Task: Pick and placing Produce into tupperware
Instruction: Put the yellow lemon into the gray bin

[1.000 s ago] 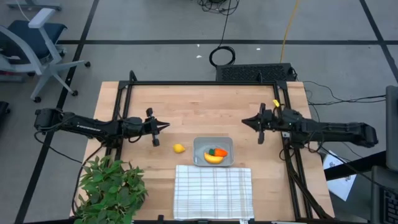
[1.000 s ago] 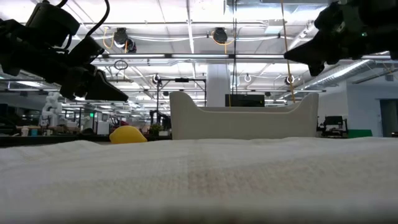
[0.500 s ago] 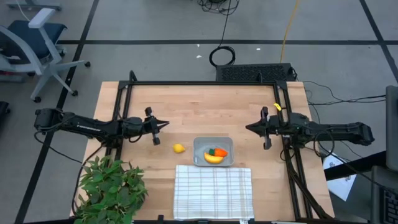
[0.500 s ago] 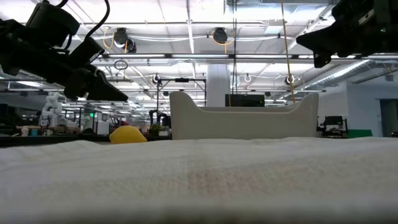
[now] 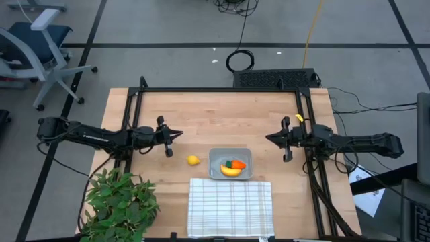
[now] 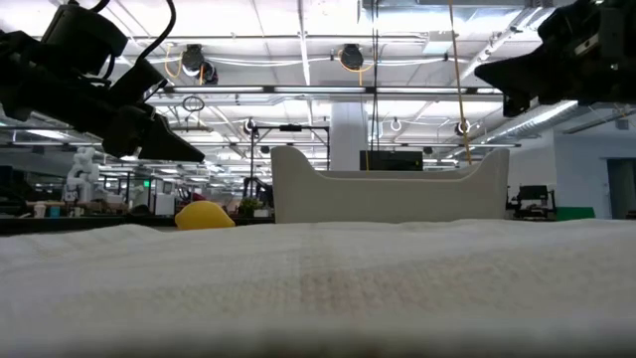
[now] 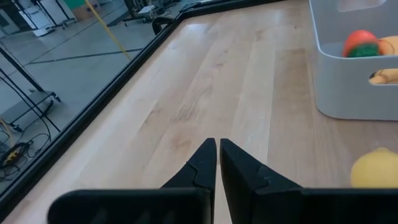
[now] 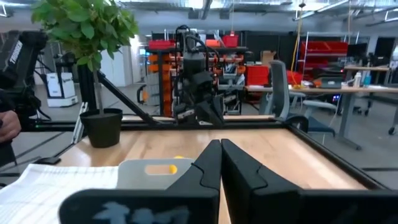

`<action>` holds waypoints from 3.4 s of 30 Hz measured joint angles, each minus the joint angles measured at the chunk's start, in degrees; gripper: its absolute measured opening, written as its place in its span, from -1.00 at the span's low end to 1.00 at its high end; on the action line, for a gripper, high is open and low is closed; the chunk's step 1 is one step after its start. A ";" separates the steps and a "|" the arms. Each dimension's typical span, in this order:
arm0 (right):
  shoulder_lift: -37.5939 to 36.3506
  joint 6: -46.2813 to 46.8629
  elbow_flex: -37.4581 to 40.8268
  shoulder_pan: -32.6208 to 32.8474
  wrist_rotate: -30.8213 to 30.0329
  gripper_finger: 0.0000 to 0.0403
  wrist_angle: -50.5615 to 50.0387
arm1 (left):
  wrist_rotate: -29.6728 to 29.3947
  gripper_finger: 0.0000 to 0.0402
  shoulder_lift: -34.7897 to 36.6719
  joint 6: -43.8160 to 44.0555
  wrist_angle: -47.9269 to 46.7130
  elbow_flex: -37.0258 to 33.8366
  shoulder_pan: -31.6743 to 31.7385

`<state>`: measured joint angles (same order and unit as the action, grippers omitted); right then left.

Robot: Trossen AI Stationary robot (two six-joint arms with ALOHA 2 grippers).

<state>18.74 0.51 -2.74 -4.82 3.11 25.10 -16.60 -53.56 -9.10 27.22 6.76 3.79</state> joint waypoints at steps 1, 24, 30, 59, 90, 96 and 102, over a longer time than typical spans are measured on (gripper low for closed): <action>0.02 0.08 0.02 0.00 0.00 -1.00 -0.55 | 0.00 -0.87 0.00 0.00 0.00 0.02 0.00; 0.00 0.28 0.27 0.00 0.04 -1.00 -0.04 | 13.47 -0.87 0.30 -3.75 4.24 0.00 -4.39; 0.00 0.28 0.28 0.02 0.04 -1.00 -0.07 | 6.35 -0.87 6.30 -5.03 -2.68 0.00 -7.02; 0.02 1.40 0.33 0.02 0.04 -1.00 0.24 | 9.46 -0.87 33.31 2.22 -27.98 0.00 -9.03; 0.02 1.80 0.33 0.02 0.04 -1.00 -0.53 | 9.67 -0.87 2.93 3.26 -25.67 17.10 -5.76; 0.02 1.77 0.33 0.03 0.02 -1.00 -0.48 | 11.86 -0.87 -1.40 4.65 -26.99 21.26 -4.22; 0.02 1.66 0.33 0.04 0.02 -1.00 -0.50 | 12.36 -0.87 -6.87 4.61 -38.72 31.67 -2.71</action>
<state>18.76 2.17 -2.42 -4.78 3.14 24.61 -4.24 -60.43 -4.49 -11.50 38.44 1.08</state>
